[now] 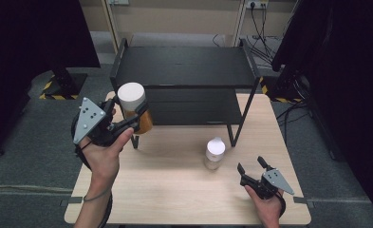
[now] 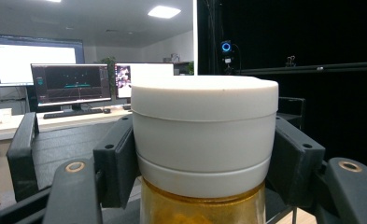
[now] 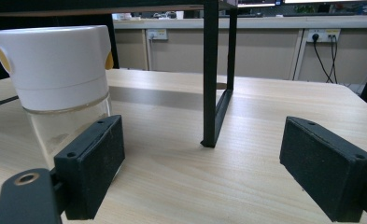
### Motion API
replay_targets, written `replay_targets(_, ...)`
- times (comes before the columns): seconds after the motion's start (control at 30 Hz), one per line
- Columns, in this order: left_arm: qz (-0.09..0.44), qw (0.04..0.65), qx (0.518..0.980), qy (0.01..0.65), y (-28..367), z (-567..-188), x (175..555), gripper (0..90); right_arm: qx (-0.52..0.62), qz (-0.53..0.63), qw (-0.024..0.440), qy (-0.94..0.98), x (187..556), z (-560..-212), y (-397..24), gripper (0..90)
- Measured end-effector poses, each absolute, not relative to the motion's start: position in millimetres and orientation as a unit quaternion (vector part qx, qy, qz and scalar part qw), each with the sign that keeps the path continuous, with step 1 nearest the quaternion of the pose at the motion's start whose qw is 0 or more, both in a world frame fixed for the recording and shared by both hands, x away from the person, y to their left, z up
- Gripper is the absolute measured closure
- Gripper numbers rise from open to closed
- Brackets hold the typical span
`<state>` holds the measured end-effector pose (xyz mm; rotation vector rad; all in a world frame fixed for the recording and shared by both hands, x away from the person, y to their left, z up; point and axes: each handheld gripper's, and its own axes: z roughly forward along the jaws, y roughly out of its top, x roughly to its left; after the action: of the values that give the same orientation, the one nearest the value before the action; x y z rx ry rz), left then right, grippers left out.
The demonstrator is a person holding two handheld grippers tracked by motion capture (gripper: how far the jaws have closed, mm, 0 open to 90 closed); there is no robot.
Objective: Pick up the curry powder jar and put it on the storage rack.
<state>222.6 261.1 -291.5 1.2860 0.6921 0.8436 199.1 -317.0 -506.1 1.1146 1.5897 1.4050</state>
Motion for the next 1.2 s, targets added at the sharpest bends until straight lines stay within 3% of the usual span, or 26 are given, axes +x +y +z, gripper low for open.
replay_targets(1.2,0.38,0.676,0.546,0.317,251.3,-238.2,254.6,33.8,0.435,0.549,0.361,0.616,199.2,-506.6,-318.5,14.3)
